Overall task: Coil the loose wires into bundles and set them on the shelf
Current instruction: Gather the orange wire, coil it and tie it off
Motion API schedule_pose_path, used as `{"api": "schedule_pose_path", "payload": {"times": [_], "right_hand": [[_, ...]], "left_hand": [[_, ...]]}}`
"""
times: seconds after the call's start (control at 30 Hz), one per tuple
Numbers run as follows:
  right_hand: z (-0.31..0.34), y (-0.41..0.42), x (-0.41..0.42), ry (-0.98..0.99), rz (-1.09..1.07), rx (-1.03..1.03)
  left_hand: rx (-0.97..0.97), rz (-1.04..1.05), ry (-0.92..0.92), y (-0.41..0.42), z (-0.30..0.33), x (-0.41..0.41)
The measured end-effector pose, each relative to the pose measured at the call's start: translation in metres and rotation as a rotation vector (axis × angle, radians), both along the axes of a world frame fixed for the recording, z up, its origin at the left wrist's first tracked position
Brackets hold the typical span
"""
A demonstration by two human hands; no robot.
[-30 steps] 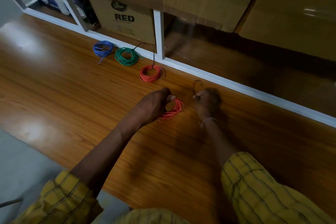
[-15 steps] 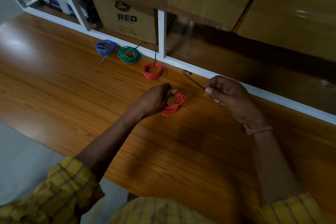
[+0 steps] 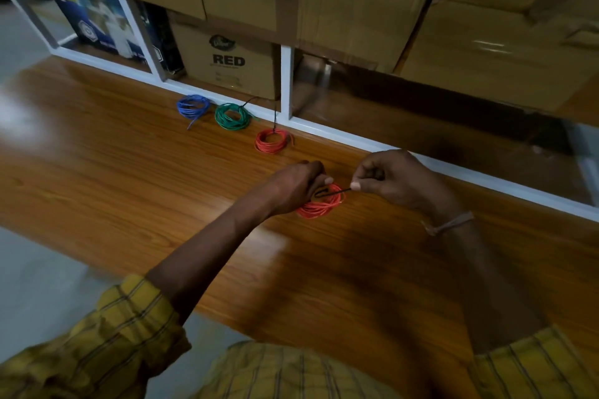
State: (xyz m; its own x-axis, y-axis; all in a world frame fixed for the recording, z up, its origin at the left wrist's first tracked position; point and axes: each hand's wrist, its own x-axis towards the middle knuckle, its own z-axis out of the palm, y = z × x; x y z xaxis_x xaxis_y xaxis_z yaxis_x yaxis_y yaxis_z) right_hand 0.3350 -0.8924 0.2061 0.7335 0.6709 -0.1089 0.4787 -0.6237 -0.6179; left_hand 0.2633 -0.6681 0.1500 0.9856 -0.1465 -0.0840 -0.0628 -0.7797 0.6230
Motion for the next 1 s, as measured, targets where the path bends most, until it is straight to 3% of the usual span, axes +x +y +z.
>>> {"api": "schedule_pose_path", "payload": {"times": [0.17, 0.27, 0.33, 0.43, 0.67, 1.0], "right_hand": [[-0.008, 0.026, -0.028, -0.219, -0.126, -0.159], [-0.014, 0.04, -0.055, -0.5, -0.147, -0.207], [-0.028, 0.042, -0.069, -0.65, -0.182, -0.106], [-0.046, 0.04, -0.081, -0.758, -0.254, 0.045], [-0.045, 0.035, -0.077, -0.727, -0.328, 0.132], [-0.033, 0.032, -0.054, -0.63, -0.256, 0.153]], "left_hand": [[0.161, -0.006, -0.012, -0.005, 0.002, -0.004], [0.187, 0.003, -0.031, -0.006, 0.001, -0.006], [0.111, 0.025, -0.077, -0.004, 0.0, -0.007], [-0.163, 0.067, -0.179, 0.0, -0.002, -0.012], [-0.565, 0.195, -0.178, 0.004, -0.008, -0.01], [-0.646, 0.193, -0.178, 0.01, -0.006, -0.001]]}}
